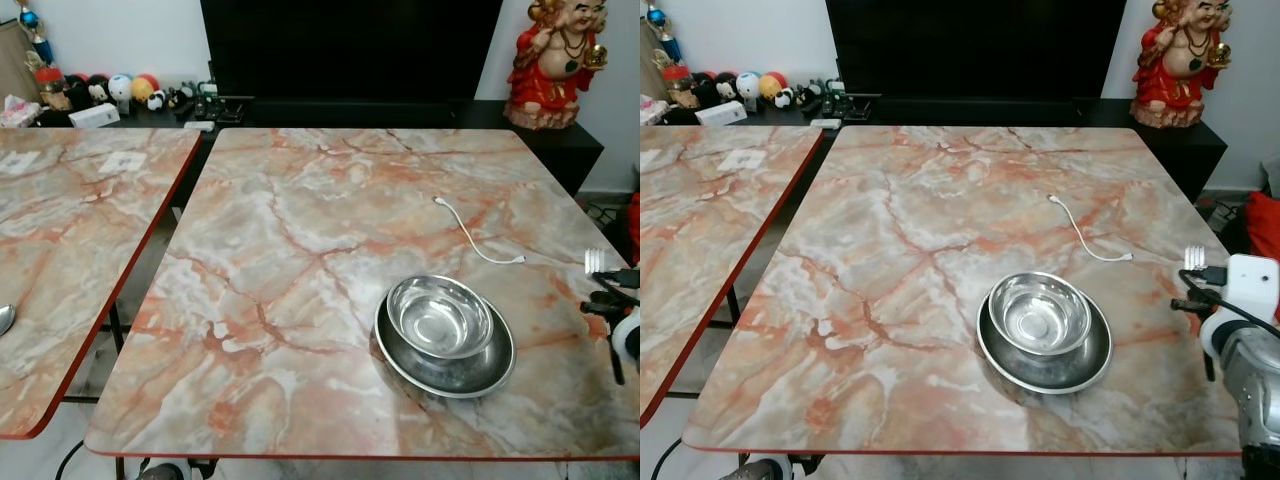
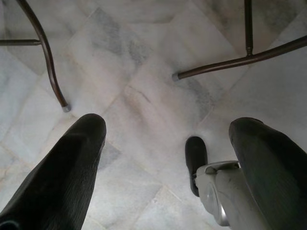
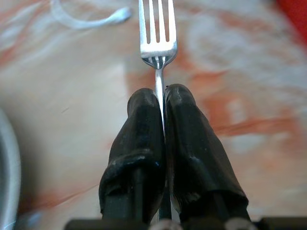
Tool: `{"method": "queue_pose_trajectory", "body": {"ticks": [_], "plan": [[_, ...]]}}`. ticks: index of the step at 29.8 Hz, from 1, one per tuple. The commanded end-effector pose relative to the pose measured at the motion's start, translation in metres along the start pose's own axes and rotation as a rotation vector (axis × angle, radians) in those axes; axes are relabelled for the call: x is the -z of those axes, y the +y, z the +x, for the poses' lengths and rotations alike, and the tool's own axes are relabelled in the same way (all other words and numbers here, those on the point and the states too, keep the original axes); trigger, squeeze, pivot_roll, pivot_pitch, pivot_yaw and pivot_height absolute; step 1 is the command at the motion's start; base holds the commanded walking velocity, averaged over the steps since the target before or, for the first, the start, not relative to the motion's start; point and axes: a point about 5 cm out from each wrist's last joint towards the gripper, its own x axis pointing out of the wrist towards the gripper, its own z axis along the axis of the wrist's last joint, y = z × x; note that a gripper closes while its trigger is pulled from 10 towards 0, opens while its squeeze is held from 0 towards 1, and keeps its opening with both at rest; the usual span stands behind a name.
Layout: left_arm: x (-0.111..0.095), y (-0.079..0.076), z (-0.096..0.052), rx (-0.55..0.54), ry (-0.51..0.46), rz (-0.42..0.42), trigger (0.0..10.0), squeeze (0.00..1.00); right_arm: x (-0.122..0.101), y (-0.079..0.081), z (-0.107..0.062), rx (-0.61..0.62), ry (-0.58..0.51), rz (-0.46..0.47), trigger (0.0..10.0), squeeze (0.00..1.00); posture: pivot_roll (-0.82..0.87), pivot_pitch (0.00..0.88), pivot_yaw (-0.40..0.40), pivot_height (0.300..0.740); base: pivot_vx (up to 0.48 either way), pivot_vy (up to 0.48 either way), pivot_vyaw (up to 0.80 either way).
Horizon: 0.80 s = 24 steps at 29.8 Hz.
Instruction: Setting the table
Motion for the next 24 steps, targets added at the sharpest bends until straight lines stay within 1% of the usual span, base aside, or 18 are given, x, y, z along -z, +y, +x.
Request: {"method": "queue_pose_trajectory", "body": {"ticks": [1,2,4,5,7,9,24], "plan": [[0.006,0.001,-0.001,0.005,0.027,0.015,10.0,0.0,0.008,0.008,0.002,-0.05,0.043,0.01,10.0,0.0,-0.01,0.0,-0.013,0.74,0.0,0.0,0.0],[0.006,0.001,-0.001,0.005,0.028,0.014,10.0,0.0,0.012,0.012,0.004,-0.079,0.059,0.024,10.0,0.0,0.0,0.0,-0.017,0.74,0.0,0.0,0.0],[0.006,0.0,-0.001,0.006,0.028,0.013,10.0,0.0,0.016,0.014,0.006,-0.078,0.079,0.036,10.0,0.0,0.0,0.0,-0.019,0.74,0.0,0.0,0.0],[0.006,0.0,-0.001,0.006,0.028,0.013,10.0,0.0,0.016,0.014,0.006,-0.078,0.079,0.036,10.0,0.0,0.0,0.0,-0.019,0.74,0.0,0.0,0.0],[0.007,0.0,-0.001,0.005,0.029,0.013,10.0,0.0,0.017,0.019,0.008,-0.093,0.084,0.063,10.0,0.0,0.0,0.0,-0.02,0.74,0.0,0.0,0.0],[0.007,0.0,-0.001,0.004,0.03,0.012,10.0,0.0,0.017,0.025,0.009,-0.113,0.089,0.043,10.0,0.0,0.0,0.0,-0.022,0.74,0.0,0.0,0.0],[0.007,0.0,-0.001,0.007,0.03,0.01,10.0,0.0,0.025,0.034,0.016,-0.123,0.118,0.03,10.0,0.0,0.01,0.0,-0.026,0.74,0.0,0.0,0.0]]}}
